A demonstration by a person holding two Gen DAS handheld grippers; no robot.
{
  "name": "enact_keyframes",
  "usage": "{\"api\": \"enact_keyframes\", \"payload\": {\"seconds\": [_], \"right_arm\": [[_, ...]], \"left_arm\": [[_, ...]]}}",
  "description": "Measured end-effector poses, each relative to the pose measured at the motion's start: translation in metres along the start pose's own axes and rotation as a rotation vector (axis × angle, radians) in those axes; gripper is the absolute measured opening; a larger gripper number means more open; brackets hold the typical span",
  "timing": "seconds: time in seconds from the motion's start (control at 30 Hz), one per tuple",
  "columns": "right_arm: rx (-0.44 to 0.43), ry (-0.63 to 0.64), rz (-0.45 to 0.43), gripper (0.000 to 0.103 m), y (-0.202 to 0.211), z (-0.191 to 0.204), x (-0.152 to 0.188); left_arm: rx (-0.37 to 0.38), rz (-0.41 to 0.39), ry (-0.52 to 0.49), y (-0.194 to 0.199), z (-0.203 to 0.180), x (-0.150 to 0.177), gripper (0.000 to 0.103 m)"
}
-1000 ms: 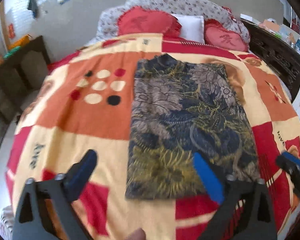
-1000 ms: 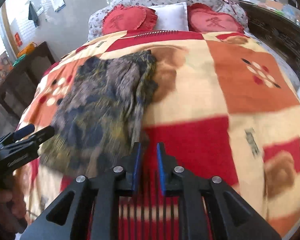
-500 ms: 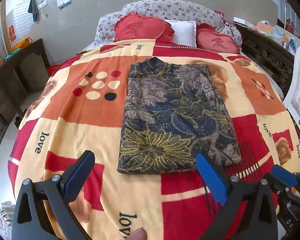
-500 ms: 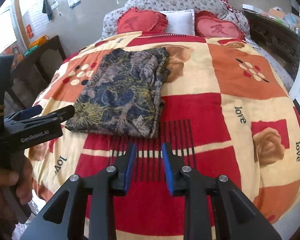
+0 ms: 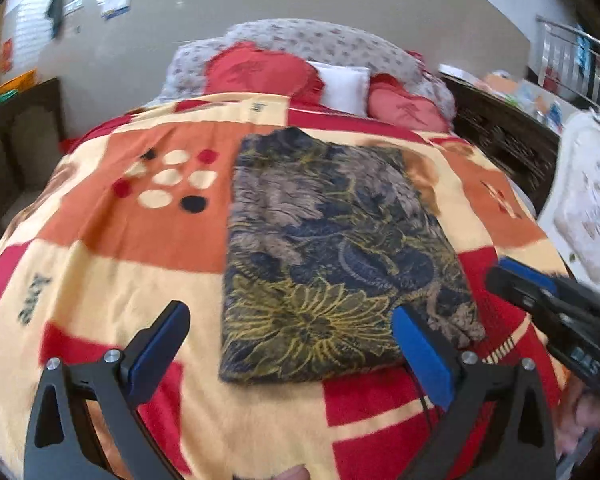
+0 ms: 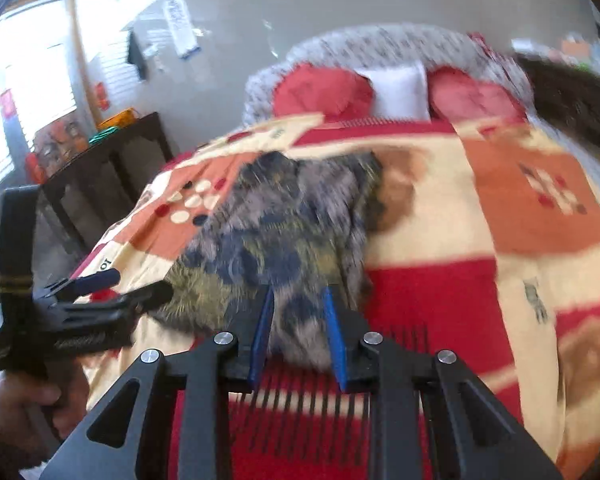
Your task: Fold small clothes
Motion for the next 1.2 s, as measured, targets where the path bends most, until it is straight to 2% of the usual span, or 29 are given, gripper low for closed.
{"api": "enact_keyframes", "payload": {"seconds": [0.1,0.2,0.23,0.27,0.33,0.37,0.4,0.43,0.5,0.53,0.57,0.63,0.67,0.7,0.77,0.83,0.87,0.9,0.93,0.97,1.0,1.03,1.07,1.1,1.13,1.17,1.2], "right_arm": [[-0.030,0.045,0.080,0.035,-0.032,0.005,0.001],[-0.039,0.025,0.238,0.034,-0.068,-0.005,0.021],[-0.052,0.017,0.226,0.033,-0.069,-0.007,0.023],[-0.068,0.000,0.215,0.033,-0.066,-0.009,0.022],[-0.103,-0.054,0.185,0.033,-0.054,-0.014,0.016],[-0.122,-0.093,0.140,0.033,-0.045,-0.020,0.013],[-0.127,-0.141,0.097,0.040,-0.036,-0.029,0.011],[-0.125,-0.173,0.081,0.056,-0.034,-0.036,0.012],[-0.120,-0.304,0.067,0.073,-0.036,-0.063,0.015],[-0.129,-0.365,0.071,0.073,-0.040,-0.074,0.017],[-0.173,-0.453,0.079,0.073,-0.048,-0.087,0.021],[-0.303,-0.581,0.088,0.073,-0.066,-0.100,0.027],[-0.328,-0.605,0.075,0.073,-0.068,-0.102,0.026],[-0.366,-0.616,0.064,0.073,-0.071,-0.102,0.022],[-0.411,-0.600,0.104,0.073,-0.079,-0.096,0.019],[-0.468,-0.539,0.140,0.075,-0.085,-0.083,0.016],[-0.523,-0.508,0.153,0.075,-0.087,-0.076,0.016],[-0.538,-0.501,0.150,0.075,-0.087,-0.076,0.016],[-0.530,-0.507,0.142,0.065,-0.087,-0.079,0.015],[-0.481,-0.560,0.141,0.057,-0.091,-0.089,0.017],[-0.473,-0.608,0.134,0.049,-0.096,-0.094,0.019],[-0.485,-0.620,0.127,0.049,-0.098,-0.094,0.018],[-0.476,-0.601,0.125,0.049,-0.099,-0.090,0.017],[-0.453,-0.556,0.138,0.049,-0.100,-0.083,0.016],[-0.445,-0.538,0.142,0.048,-0.101,-0.081,0.016],[-0.442,-0.532,0.142,0.042,-0.099,-0.079,0.014],[-0.445,-0.536,0.144,0.040,-0.098,-0.079,0.013]], "left_arm": [[0.054,0.048,0.000,-0.020,-0.003,0.003,0.090],[0.024,0.146,0.028,-0.048,0.004,0.017,0.091],[0.069,0.190,0.067,-0.056,0.008,0.024,0.091],[0.111,0.182,0.118,-0.054,0.014,0.026,0.092],[0.127,0.155,0.158,-0.046,0.024,0.023,0.091],[0.126,0.132,0.184,-0.040,0.032,0.019,0.092],[0.137,0.115,0.206,-0.038,0.038,0.014,0.094],[0.160,0.106,0.237,-0.040,0.046,0.010,0.096],[0.228,0.132,0.313,-0.053,0.058,0.003,0.098],[0.280,0.166,0.355,-0.062,0.061,0.001,0.098],[0.338,0.188,0.392,-0.072,0.062,0.000,0.102],[0.414,0.182,0.400,-0.075,0.060,-0.008,0.103],[0.464,0.211,0.406,-0.079,0.056,-0.010,0.103],[0.476,0.213,0.408,-0.079,0.055,-0.011,0.103],[0.554,0.242,0.406,-0.078,0.046,-0.013,0.103],[0.561,0.244,0.399,-0.074,0.042,-0.012,0.102],[0.557,0.247,0.394,-0.075,0.042,-0.012,0.101],[0.539,0.251,0.397,-0.077,0.043,-0.012,0.096],[0.520,0.255,0.408,-0.079,0.045,-0.012,0.092],[0.503,0.256,0.420,-0.079,0.049,-0.011,0.083],[0.475,0.257,0.433,-0.080,0.051,-0.010,0.075],[0.434,0.262,0.445,-0.083,0.053,-0.010,0.069],[0.382,0.271,0.450,-0.086,0.055,-0.009,0.049],[0.343,0.278,0.449,-0.086,0.058,-0.006,0.034],[0.337,0.284,0.456,-0.085,0.059,-0.006,0.030],[0.340,0.278,0.452,-0.080,0.059,-0.007,0.024],[0.327,0.272,0.437,-0.076,0.057,-0.008,0.023]]}}
Point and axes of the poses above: each gripper's, at about its wrist camera, not at the fingertips, and y roughly against the way its jaws point, z to its left, x to its underside, the point moved 5 cm from there along -y, roughly the way its jaws point, and after that the axes turned 4 degrees about -x, right-handed, at the moved point
